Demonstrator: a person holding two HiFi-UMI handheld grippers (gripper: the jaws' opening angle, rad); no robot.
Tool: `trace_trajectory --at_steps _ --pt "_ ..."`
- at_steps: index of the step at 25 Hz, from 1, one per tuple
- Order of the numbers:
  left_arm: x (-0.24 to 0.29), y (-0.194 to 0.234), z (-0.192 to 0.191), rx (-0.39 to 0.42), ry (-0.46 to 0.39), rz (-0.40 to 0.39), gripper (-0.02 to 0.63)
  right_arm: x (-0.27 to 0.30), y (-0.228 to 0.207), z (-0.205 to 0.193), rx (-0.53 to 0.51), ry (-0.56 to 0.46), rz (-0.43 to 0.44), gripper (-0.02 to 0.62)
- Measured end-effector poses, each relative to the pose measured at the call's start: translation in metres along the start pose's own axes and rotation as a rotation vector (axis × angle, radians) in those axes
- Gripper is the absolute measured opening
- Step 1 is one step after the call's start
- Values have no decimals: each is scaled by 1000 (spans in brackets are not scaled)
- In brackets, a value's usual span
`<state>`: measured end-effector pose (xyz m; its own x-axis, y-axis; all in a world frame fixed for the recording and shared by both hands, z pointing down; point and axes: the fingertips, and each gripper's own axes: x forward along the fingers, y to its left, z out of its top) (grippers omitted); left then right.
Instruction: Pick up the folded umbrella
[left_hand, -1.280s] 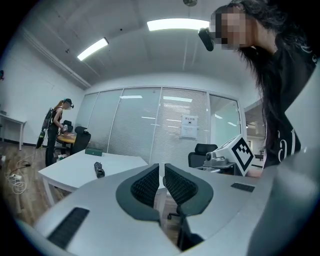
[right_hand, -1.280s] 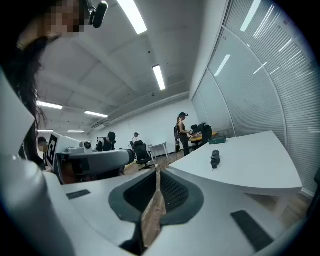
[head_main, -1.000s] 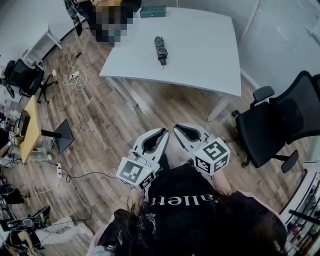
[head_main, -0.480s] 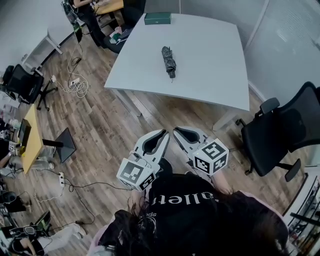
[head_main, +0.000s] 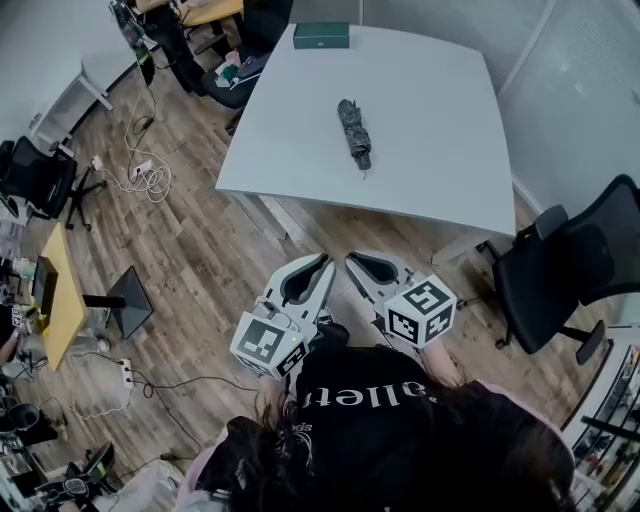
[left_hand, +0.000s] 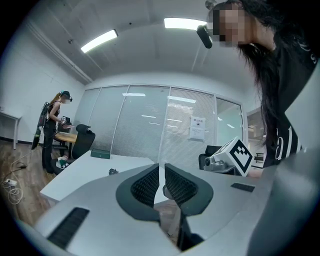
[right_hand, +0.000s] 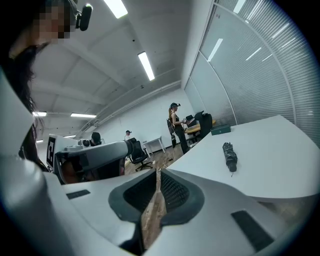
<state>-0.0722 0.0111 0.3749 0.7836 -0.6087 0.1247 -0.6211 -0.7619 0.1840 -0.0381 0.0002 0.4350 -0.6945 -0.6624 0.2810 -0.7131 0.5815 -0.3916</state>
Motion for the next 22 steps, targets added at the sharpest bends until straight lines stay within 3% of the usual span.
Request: trace_trajectory --at_steps 11,22 --pt "-10 85 11 12 -4 -66 54 86 11 17 7 -10 -43 38" --pt "7 110 1 -50 13 -134 54 101 -5 7 39 50 -131 38"
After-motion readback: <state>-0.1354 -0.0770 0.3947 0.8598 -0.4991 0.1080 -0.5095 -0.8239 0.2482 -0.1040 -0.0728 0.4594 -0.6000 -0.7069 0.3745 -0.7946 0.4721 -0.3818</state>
